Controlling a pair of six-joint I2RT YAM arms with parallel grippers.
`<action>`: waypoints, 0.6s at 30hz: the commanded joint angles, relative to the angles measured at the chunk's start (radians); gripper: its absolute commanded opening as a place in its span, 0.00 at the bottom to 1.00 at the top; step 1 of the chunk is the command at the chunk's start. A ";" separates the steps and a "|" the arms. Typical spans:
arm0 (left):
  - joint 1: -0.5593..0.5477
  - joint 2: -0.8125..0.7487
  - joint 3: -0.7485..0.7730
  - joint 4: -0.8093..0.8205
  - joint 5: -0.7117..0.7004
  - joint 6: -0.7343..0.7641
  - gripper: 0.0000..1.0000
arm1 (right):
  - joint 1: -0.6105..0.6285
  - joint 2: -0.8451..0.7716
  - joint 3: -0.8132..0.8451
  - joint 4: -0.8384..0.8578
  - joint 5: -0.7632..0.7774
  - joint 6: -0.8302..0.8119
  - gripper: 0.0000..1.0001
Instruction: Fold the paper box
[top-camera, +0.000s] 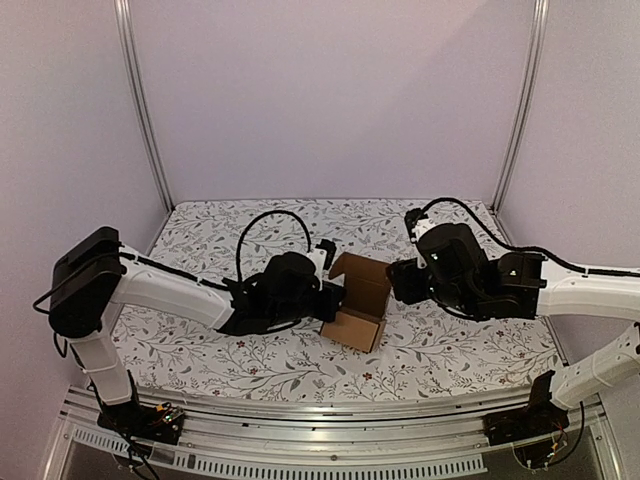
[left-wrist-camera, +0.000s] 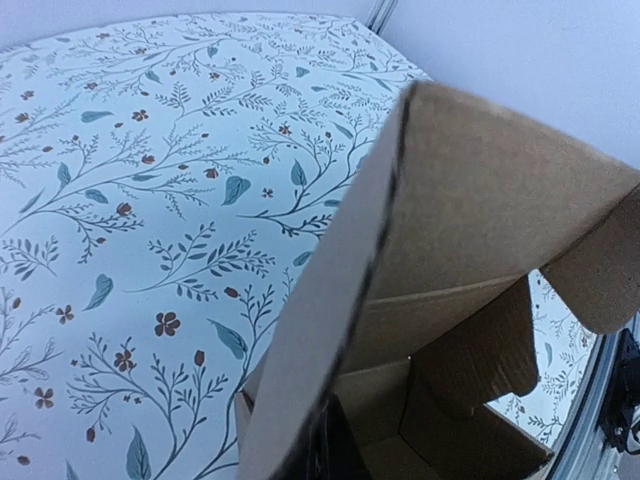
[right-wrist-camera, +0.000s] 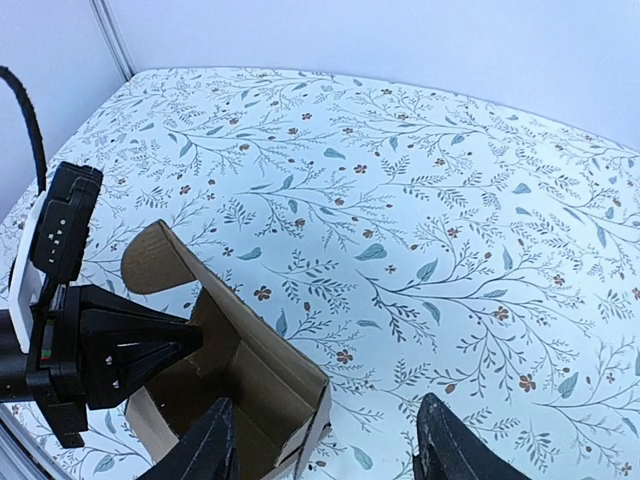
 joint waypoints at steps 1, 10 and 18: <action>-0.019 0.092 -0.123 0.120 -0.047 0.049 0.00 | -0.015 -0.073 -0.023 -0.071 0.058 -0.041 0.60; -0.026 0.245 -0.182 0.523 -0.046 0.159 0.00 | -0.041 -0.104 0.007 -0.077 0.055 -0.063 0.62; -0.054 0.435 -0.211 0.904 -0.068 0.271 0.00 | -0.068 -0.050 0.055 -0.067 0.011 -0.052 0.54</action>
